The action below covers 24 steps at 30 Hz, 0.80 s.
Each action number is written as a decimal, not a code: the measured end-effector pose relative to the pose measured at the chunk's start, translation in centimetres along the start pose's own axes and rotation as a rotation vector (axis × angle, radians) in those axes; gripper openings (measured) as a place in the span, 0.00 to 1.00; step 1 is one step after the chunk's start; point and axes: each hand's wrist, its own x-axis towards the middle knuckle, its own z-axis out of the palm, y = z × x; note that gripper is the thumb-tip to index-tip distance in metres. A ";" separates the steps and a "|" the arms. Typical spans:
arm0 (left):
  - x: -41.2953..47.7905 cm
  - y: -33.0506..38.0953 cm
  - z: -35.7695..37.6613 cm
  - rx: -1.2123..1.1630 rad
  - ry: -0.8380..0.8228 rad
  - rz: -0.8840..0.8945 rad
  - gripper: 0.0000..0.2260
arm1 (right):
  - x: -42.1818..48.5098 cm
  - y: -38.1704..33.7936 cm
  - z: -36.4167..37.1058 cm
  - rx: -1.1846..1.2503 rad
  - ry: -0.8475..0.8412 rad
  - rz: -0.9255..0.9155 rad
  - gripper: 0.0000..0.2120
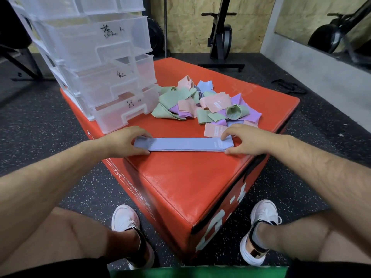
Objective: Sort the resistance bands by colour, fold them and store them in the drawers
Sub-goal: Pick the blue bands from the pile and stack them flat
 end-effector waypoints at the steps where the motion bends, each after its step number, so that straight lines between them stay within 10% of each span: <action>1: 0.0 0.2 0.0 -0.010 -0.005 0.005 0.22 | 0.0 0.0 0.0 0.006 0.003 0.002 0.24; 18: 5.9 8.1 1.6 0.114 -0.024 0.143 0.25 | -0.5 -0.3 -0.6 0.038 0.000 0.023 0.25; 24: 10.8 14.3 3.8 -0.015 0.031 0.270 0.29 | -0.7 2.0 -2.2 0.176 0.183 0.132 0.06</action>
